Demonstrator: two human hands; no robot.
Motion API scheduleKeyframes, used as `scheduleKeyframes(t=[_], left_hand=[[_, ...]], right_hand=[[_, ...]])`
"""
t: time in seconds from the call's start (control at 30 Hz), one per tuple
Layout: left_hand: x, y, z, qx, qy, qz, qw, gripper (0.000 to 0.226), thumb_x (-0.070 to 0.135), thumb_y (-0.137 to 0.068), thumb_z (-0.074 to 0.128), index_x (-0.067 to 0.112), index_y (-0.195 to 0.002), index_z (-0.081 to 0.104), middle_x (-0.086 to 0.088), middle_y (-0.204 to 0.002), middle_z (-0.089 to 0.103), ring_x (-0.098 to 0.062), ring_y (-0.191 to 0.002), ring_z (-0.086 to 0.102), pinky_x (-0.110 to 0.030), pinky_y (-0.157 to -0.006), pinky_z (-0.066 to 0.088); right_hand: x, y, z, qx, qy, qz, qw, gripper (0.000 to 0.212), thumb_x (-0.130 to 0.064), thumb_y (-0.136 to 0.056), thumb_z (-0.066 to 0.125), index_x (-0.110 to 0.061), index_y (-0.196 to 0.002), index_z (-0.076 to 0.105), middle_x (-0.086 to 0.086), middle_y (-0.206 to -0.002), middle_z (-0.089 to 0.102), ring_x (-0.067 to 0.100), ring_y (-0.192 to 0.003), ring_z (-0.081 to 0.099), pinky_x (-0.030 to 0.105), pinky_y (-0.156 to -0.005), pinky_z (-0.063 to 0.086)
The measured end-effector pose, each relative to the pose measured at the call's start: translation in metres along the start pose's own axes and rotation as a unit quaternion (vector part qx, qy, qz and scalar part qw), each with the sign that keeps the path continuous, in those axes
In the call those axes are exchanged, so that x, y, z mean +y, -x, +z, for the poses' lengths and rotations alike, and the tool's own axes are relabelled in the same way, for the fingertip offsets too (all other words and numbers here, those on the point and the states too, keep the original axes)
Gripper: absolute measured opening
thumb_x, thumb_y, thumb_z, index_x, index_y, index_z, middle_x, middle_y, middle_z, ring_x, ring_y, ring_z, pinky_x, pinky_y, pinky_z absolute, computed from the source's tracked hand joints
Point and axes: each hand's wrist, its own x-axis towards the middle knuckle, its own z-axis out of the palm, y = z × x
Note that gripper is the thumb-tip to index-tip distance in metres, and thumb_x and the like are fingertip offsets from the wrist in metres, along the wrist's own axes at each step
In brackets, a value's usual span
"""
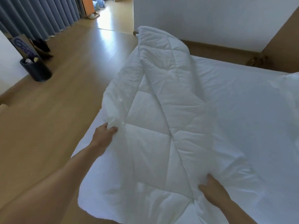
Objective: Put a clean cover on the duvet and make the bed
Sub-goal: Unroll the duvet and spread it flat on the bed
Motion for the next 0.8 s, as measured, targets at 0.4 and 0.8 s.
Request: scheduleKeyframes(t=[0.4, 0.8], left_hand=[[0.258, 0.231, 0.291, -0.195, 0.038, 0.231, 0.953, 0.045, 0.010, -0.083, 0.061, 0.020, -0.126, 0.066, -0.005, -0.110, 0.072, -0.028, -0.097, 0.069, -0.049, -0.091, 0.057], [0.132, 0.363, 0.535, -0.504, -0.340, 0.270, 0.747, 0.066, 0.012, -0.094, 0.055, 0.039, -0.151, 0.035, 0.007, -0.151, 0.044, -0.014, -0.137, 0.041, -0.023, -0.113, 0.030]], right_hand=[[0.126, 0.100, -0.179, -0.054, -0.520, -0.070, 0.850, 0.087, -0.085, -0.066, 0.061, -0.026, -0.130, 0.052, 0.001, -0.131, 0.056, 0.027, -0.125, 0.050, 0.049, -0.094, 0.046], [0.290, 0.068, -0.345, 0.015, -0.491, -0.081, 0.867, 0.069, -0.068, -0.081, 0.060, -0.019, -0.129, 0.059, 0.005, -0.122, 0.066, 0.028, -0.107, 0.065, 0.046, -0.087, 0.056]])
